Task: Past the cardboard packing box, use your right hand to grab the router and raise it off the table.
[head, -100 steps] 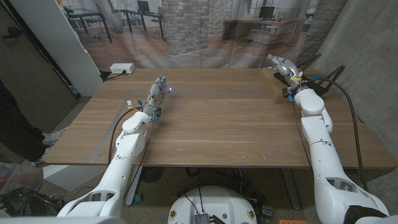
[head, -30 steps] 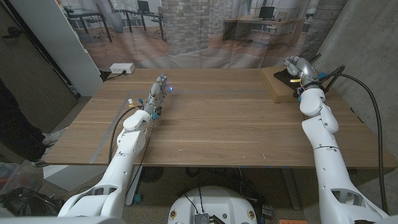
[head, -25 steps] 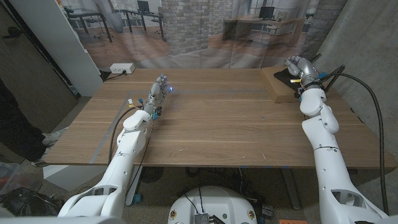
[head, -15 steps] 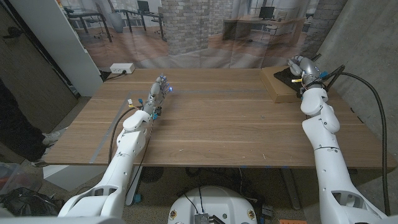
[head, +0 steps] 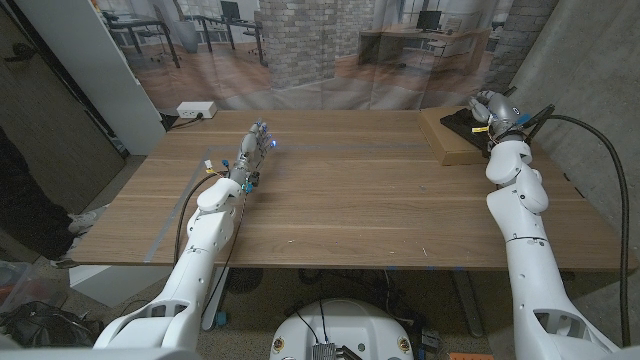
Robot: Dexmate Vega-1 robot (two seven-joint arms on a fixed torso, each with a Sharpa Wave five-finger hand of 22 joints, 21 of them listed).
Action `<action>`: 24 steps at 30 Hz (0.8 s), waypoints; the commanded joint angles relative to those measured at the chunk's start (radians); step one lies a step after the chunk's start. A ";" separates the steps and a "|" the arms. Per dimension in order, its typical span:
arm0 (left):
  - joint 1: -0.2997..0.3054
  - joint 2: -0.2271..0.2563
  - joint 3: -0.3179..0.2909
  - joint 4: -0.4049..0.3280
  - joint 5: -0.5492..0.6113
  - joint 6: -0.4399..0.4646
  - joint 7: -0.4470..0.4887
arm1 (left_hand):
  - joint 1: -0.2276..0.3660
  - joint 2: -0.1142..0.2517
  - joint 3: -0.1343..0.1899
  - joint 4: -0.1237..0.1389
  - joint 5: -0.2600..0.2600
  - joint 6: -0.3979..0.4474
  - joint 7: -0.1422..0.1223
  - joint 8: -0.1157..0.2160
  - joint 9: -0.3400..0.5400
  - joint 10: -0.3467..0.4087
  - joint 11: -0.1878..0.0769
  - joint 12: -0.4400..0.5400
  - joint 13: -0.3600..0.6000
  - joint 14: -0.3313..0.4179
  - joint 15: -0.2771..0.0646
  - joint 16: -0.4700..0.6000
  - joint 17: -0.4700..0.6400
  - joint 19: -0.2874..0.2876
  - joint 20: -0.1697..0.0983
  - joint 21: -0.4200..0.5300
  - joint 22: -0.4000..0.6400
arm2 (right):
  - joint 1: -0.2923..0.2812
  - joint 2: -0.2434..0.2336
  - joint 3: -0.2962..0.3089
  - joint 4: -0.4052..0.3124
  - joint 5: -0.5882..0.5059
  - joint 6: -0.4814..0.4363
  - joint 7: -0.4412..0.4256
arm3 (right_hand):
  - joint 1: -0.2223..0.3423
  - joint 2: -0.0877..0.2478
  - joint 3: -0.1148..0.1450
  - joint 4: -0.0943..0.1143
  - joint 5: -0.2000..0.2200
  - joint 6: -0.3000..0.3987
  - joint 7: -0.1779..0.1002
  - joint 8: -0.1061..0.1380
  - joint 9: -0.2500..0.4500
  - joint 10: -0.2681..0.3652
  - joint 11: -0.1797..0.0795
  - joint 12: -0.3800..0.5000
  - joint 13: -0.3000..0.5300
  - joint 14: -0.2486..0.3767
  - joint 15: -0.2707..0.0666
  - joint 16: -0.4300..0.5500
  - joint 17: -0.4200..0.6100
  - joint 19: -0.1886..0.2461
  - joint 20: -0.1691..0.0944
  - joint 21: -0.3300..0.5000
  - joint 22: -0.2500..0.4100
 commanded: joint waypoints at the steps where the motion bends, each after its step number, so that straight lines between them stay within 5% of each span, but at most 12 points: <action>1: 0.005 0.000 0.002 -0.007 -0.003 0.001 0.003 | 0.008 0.026 -0.004 -0.003 0.004 -0.022 0.001 0.001 0.001 -0.018 0.005 -0.001 0.004 -0.122 0.007 -0.003 0.002 -0.108 0.005 -0.003 0.003 | -0.017 0.011 0.013 -0.035 -0.030 -0.058 0.011 | 0.001 -0.004 0.011 0.002 -0.001 -0.008 0.005 -0.001 0.002 -0.011 -0.006 -0.004 0.006 -0.012 0.000 -0.002 0.004 -0.005 -0.006 -0.001 0.005; 14: 0.012 0.002 0.007 -0.021 -0.004 0.001 0.009 | 0.008 0.026 -0.005 -0.003 0.004 -0.022 0.002 0.001 0.001 -0.019 0.004 -0.002 0.004 -0.122 0.007 -0.003 0.002 -0.107 0.005 -0.005 0.003 | -0.030 0.018 0.021 -0.051 -0.057 -0.102 0.014 | -0.004 -0.012 0.018 0.005 -0.005 -0.029 0.005 -0.006 0.002 -0.030 -0.003 -0.008 0.006 -0.030 0.000 -0.006 0.004 -0.025 -0.011 -0.006 0.005; 24: 0.025 0.004 0.009 -0.038 -0.010 0.004 0.013 | 0.008 0.026 -0.006 -0.003 0.004 -0.023 0.002 0.000 0.001 -0.019 0.005 -0.002 0.004 -0.122 0.008 -0.003 0.002 -0.106 0.006 -0.007 0.003 | -0.039 0.022 0.028 -0.056 -0.066 -0.119 0.009 | -0.054 -0.050 -0.016 0.026 -0.017 -0.031 0.007 -0.002 0.004 -0.031 0.000 -0.004 0.006 -0.032 0.002 -0.002 0.006 -0.027 -0.008 -0.003 0.005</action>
